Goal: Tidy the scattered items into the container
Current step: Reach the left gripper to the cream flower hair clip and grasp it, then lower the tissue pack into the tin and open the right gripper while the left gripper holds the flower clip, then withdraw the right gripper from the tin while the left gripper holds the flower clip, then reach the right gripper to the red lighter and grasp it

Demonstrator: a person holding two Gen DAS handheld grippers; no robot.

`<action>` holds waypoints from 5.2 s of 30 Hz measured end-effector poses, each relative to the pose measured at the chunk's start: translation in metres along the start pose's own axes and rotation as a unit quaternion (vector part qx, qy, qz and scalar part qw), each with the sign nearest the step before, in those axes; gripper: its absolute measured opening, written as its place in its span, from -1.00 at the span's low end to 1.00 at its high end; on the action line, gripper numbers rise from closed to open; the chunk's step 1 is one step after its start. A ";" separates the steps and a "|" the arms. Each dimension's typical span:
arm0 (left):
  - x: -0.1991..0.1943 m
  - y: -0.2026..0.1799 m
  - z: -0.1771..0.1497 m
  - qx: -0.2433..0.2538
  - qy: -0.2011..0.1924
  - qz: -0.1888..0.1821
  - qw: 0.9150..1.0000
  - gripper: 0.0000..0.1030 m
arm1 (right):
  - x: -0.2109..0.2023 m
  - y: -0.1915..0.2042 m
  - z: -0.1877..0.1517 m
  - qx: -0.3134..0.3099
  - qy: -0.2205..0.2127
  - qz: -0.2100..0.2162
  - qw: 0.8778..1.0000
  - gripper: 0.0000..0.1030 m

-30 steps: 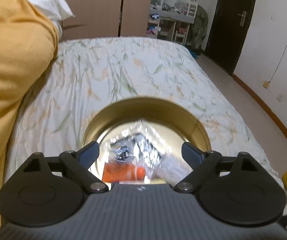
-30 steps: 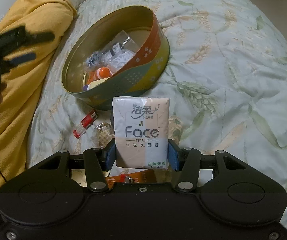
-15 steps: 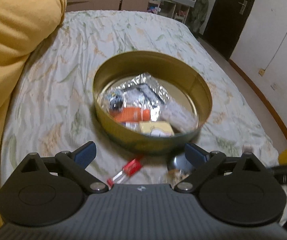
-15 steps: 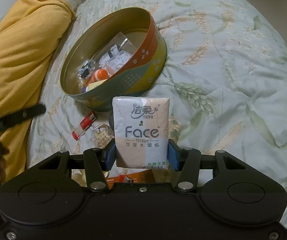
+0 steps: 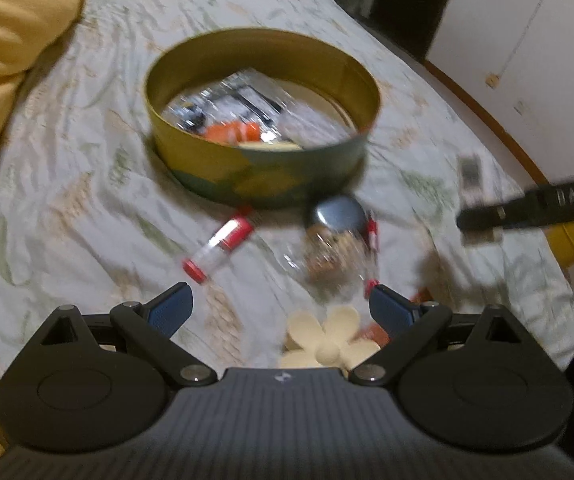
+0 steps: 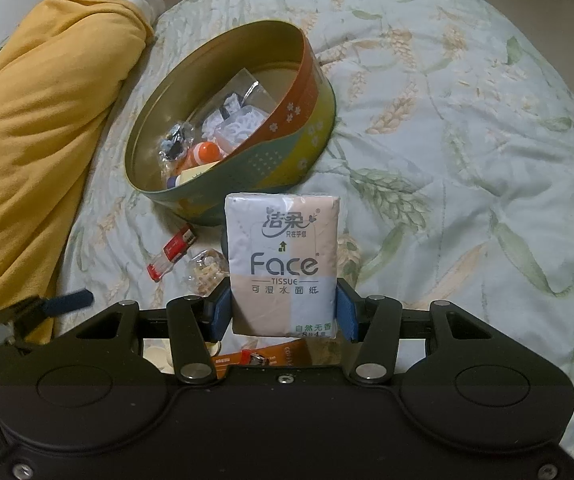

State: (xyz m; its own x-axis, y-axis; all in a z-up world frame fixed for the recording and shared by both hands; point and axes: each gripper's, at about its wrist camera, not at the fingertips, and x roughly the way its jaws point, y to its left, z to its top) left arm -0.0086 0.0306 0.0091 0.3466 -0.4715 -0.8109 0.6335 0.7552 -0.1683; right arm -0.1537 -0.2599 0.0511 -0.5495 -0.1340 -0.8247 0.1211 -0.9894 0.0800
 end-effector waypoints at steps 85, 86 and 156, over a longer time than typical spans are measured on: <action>0.013 0.007 0.005 -0.017 -0.026 -0.066 0.997 0.40 | -0.013 0.105 0.079 -0.101 -0.052 -0.050 0.992 -0.04; 0.013 0.008 0.005 -0.017 -0.026 -0.065 0.997 0.40 | -0.012 0.107 0.082 -0.100 -0.052 -0.050 0.992 -0.04; 0.011 0.026 0.009 -0.041 -0.036 -0.045 0.997 0.41 | 0.071 0.086 -0.051 0.031 0.141 -0.080 0.986 0.24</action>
State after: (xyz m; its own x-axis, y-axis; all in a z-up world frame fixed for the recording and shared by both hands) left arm 0.0173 0.0410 0.0011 0.3413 -0.5683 -0.7487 0.6062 0.7418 -0.2868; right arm -0.1399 -0.3515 -0.0291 -0.3051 0.0366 -0.9516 -0.0034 -0.9993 -0.0373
